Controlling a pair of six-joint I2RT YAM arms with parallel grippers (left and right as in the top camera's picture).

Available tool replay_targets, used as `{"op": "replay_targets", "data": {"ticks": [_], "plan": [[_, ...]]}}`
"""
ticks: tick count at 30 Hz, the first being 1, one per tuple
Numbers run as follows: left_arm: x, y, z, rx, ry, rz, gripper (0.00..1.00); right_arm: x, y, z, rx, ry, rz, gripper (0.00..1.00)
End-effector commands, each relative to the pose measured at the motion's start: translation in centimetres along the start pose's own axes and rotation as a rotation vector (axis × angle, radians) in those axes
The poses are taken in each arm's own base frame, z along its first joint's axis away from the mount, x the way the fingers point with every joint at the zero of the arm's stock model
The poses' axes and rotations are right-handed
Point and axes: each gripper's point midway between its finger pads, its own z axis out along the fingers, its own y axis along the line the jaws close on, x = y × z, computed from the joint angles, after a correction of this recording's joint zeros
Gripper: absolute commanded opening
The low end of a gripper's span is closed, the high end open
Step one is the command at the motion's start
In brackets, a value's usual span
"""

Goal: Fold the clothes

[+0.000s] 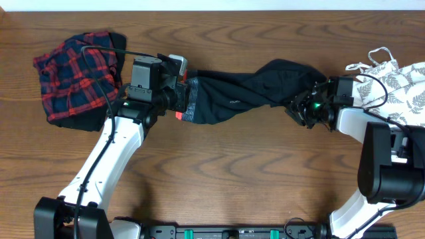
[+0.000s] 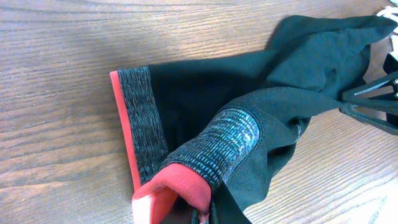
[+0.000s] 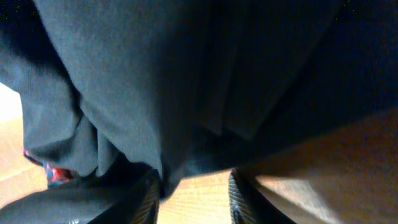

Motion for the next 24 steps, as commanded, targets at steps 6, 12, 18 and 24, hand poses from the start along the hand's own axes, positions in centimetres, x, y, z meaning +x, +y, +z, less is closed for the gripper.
{"op": "replay_targets", "data": {"ticks": [6,12,18,24], "plan": [[-0.3,0.1,-0.7,-0.012,-0.018,-0.003,0.06,2.3,-10.3,1.4,0.422,-0.066,0.144,0.22],[-0.3,0.1,-0.7,-0.012,-0.018,-0.003,0.06,2.7,-11.2,1.2,0.461,-0.072,0.148,0.23],[-0.3,0.1,-0.7,-0.012,-0.018,-0.003,0.06,3.8,-12.0,0.7,0.502,-0.045,0.203,0.23],[-0.3,0.1,-0.7,-0.012,-0.018,-0.003,0.06,4.2,-12.5,0.6,0.51,-0.048,0.246,0.23]]}}
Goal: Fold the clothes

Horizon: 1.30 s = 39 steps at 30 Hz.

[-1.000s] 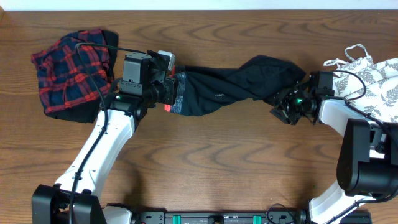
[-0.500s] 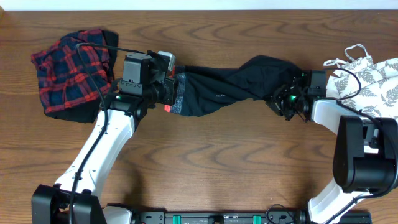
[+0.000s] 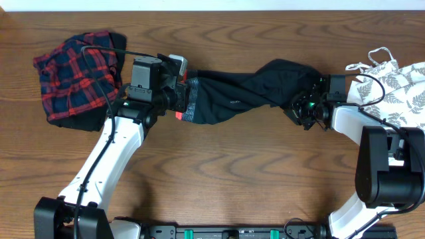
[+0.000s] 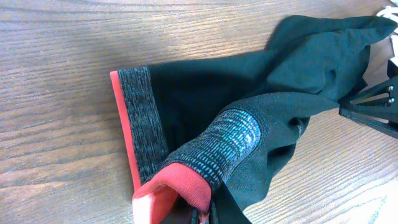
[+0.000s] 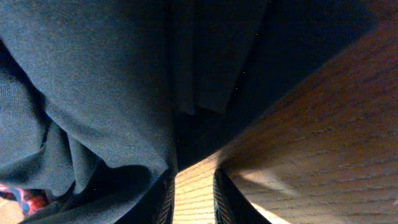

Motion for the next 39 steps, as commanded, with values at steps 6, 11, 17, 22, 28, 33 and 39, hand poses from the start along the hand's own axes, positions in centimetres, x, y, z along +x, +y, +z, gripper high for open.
{"op": "replay_targets", "data": {"ticks": [6,11,17,22,28,33,39], "plan": [[-0.4,0.1,-0.7,-0.012,-0.019,-0.003,0.06,1.4,-10.9,2.2,0.335,-0.053,0.151,0.23],[-0.4,0.1,-0.7,-0.011,-0.019,-0.003,0.06,0.1,-9.6,2.5,0.282,-0.105,0.145,0.25],[-0.4,0.1,-0.7,-0.011,-0.019,-0.003,0.06,-0.8,-9.2,2.6,0.266,-0.147,0.139,0.25],[-0.4,0.1,-0.7,-0.011,-0.019,-0.003,0.06,-1.3,-9.6,2.4,0.289,-0.178,0.136,0.24],[-0.3,0.1,-0.7,-0.011,-0.018,-0.003,0.06,-0.9,-10.0,2.3,0.312,-0.166,0.138,0.25],[-0.4,0.1,-0.7,-0.011,-0.019,-0.003,0.06,-0.4,-10.9,2.0,0.342,-0.145,0.159,0.26],[-0.3,0.1,-0.7,-0.011,-0.018,-0.003,0.06,-2.0,-12.1,1.0,0.341,-0.175,0.212,0.28]]}}
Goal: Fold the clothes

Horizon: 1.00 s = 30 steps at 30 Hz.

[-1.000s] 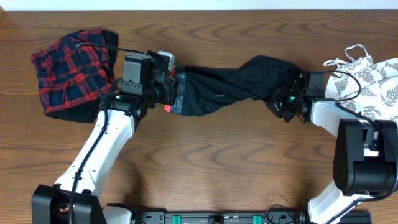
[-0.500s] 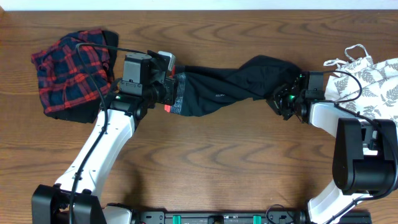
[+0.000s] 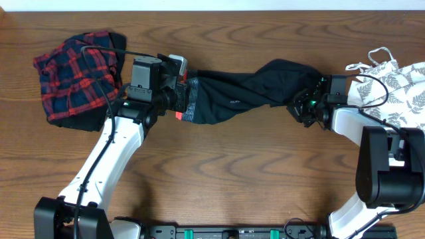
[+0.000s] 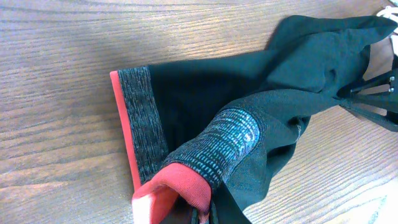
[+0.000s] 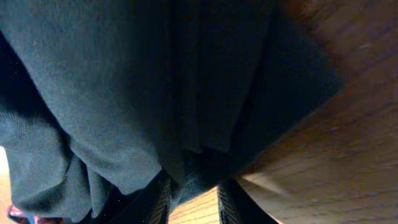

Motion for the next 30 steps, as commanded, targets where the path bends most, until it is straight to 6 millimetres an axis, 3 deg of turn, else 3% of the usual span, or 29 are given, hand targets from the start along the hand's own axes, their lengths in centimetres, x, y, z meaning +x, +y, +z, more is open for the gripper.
{"op": "replay_targets", "data": {"ticks": [1,8,13,23,30], "plan": [[-0.3,0.1,-0.7,-0.011,-0.018,-0.003,0.06,-0.8,-12.6,0.7,0.379,-0.098,0.149,0.28],[-0.3,0.1,-0.7,-0.011,-0.019,-0.003,0.06,-0.7,-14.0,0.0,0.428,-0.095,0.169,0.27],[-0.3,0.1,-0.7,-0.011,-0.019,-0.003,0.06,-0.2,-13.8,0.3,0.428,-0.084,0.136,0.23],[-0.3,0.1,-0.7,-0.011,-0.019,-0.003,0.06,0.3,-12.0,1.6,0.388,-0.113,0.044,0.25],[-0.3,0.1,-0.7,-0.011,-0.019,-0.003,0.06,0.2,-12.1,2.3,0.38,-0.115,0.04,0.27]]}}
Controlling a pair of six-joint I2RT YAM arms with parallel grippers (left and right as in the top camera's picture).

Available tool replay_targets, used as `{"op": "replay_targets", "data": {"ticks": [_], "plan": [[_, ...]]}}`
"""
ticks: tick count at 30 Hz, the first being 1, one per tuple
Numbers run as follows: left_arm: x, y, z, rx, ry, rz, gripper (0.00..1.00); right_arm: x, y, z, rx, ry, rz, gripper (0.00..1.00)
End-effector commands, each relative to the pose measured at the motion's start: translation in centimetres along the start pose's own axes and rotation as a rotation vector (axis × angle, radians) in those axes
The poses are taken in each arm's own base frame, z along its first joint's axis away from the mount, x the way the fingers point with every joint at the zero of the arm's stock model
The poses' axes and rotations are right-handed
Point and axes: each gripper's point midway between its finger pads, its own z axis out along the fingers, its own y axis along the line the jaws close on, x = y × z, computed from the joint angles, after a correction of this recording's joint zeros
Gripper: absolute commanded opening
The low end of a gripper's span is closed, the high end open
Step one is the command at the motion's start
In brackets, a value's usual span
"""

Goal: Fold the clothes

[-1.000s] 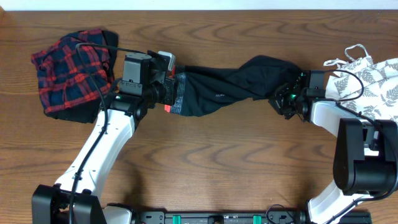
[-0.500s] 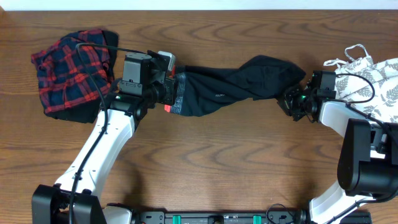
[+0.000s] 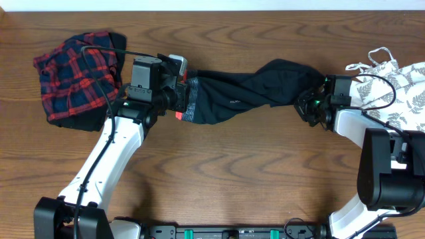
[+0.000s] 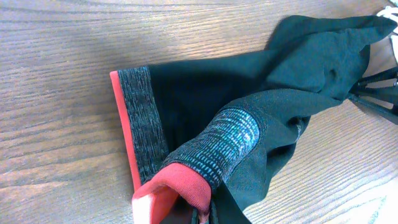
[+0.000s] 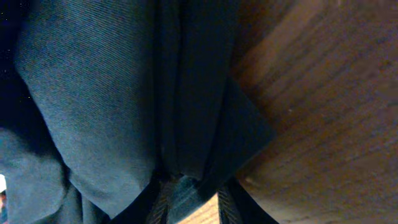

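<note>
Black shorts with a grey and red waistband lie stretched across the middle of the table. My left gripper is shut on the waistband's raised red edge, at the bottom of the left wrist view. At the shorts' right end my right gripper holds a bunched fold of the black cloth between its fingers. Its fingertips are buried in the fabric.
A crumpled red and navy plaid garment lies at the back left. A white fern-print garment with straps sits at the right edge, just behind my right arm. Bare wooden table fills the front.
My right gripper has shifted a little to the right and turned, with the black fold deeper between its fingers. The left gripper and the waistband have not moved.
My left gripper stayed shut on the waistband throughout. My right gripper stood at the shorts' right end with its fingers apart under the cloth, then narrower with bare wood between them, then against a fold, and now grips that fold slightly further right.
</note>
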Motion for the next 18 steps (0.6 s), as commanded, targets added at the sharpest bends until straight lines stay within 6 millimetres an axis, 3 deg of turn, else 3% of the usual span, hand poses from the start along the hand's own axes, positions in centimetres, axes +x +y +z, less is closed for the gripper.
{"op": "replay_targets", "data": {"ticks": [1,4,8,14,18], "plan": [[-0.3,0.1,-0.7,-0.011,-0.019,-0.003,0.06,3.0,-11.8,3.0,0.358,0.015,0.052,0.27],[-0.3,0.1,-0.7,-0.011,-0.019,-0.003,0.06,4.0,-12.6,4.2,0.35,0.059,0.089,0.27],[-0.3,0.1,-0.7,-0.011,-0.019,-0.003,0.06,3.7,-12.6,4.6,0.327,0.062,0.099,0.26],[-0.3,0.1,-0.7,-0.011,-0.019,-0.003,0.06,3.8,-12.6,4.6,0.326,0.07,0.101,0.12],[-0.3,0.1,-0.7,-0.011,-0.019,-0.003,0.06,3.8,-12.6,4.6,0.326,0.068,0.1,0.11]]}}
